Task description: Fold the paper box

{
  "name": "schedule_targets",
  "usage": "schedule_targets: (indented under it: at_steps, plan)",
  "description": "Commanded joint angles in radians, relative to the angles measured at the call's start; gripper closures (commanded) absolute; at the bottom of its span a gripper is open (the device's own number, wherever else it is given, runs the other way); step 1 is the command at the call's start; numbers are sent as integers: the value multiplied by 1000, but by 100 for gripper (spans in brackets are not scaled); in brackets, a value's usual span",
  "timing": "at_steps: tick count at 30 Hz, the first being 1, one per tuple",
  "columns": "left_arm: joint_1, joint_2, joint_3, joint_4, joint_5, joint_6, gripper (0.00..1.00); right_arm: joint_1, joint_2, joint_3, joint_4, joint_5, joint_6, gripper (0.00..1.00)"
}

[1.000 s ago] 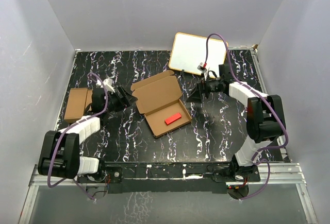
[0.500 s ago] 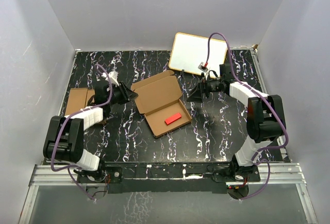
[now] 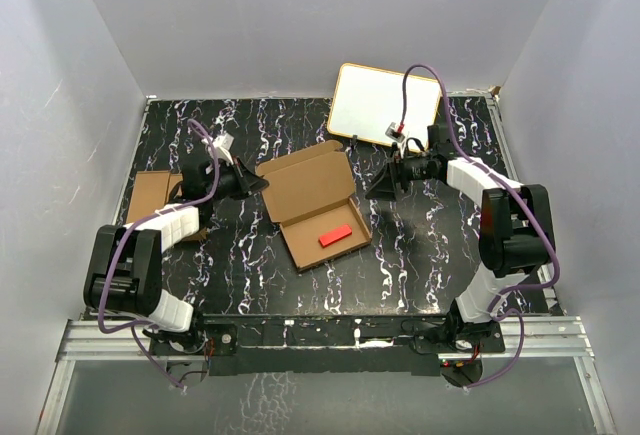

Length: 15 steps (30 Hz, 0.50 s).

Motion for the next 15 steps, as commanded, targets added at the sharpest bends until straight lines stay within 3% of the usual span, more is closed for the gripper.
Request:
schedule_targets:
  at_steps: [1, 6, 11, 15]
  plan:
    - [0, -34, 8, 84, 151, 44, 100, -24, -67, 58, -80, 7, -181, 23]
    - [-17, -42, 30, 130, 275, 66, 100, -67, -193, -20, -46, -20, -241, 23]
    - [-62, -59, 74, 31, 331, 176, 100, -137, -273, -148, 143, -125, -141, 14]
    - [-90, -71, 90, -13, 353, 240, 100, -169, -224, -68, 21, -151, -169, 14]
